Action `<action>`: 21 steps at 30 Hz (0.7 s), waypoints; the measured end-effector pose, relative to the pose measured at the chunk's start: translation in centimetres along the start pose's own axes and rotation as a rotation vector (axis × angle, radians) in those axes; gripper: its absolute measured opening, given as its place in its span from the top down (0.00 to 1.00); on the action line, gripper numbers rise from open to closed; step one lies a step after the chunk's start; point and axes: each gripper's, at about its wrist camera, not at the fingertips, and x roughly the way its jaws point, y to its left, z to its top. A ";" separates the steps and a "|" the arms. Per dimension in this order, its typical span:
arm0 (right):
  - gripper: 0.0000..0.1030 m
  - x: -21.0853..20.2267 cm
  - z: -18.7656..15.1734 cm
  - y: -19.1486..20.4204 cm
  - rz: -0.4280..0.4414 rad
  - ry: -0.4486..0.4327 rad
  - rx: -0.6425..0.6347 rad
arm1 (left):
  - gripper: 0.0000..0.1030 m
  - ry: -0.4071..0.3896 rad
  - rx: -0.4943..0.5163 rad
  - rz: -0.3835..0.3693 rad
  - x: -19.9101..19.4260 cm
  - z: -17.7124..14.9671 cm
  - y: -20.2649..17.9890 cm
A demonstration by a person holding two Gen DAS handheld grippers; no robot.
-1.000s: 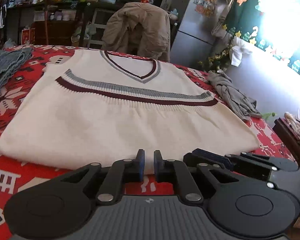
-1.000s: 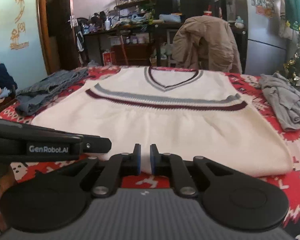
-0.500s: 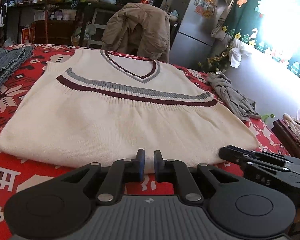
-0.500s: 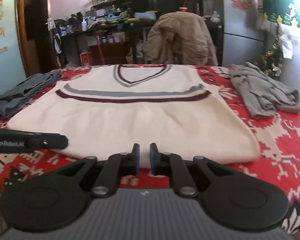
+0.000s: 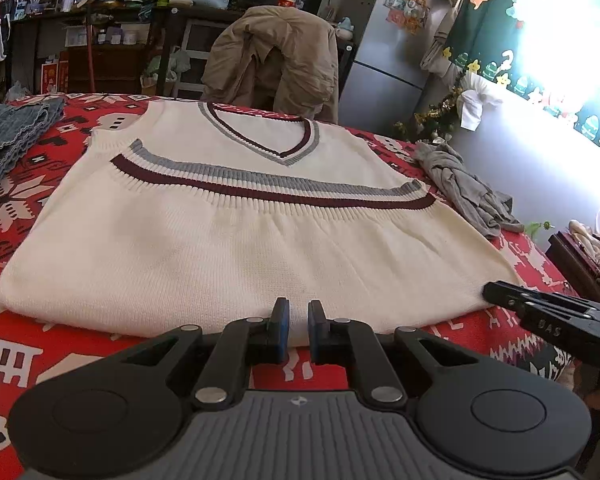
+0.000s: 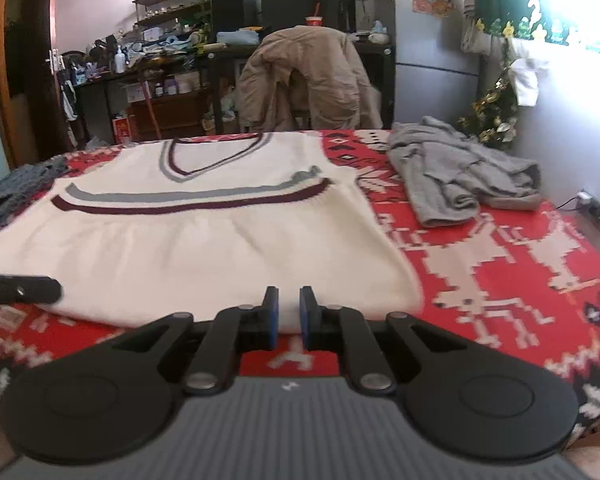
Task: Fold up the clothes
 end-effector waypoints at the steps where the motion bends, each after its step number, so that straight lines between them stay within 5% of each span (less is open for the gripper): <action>1: 0.90 -0.1 -0.1 -0.5 -0.012 -0.001 0.004 | 0.90 0.000 0.002 0.002 0.0 0.0 0.0; 9: 0.90 -0.5 0.5 -4.1 -0.083 -0.018 0.109 | 0.90 0.004 0.007 0.008 0.1 0.1 -0.2; 21: 0.89 -0.2 0.2 1.3 0.070 -0.010 0.047 | 0.90 0.005 0.012 0.011 0.0 0.1 -0.3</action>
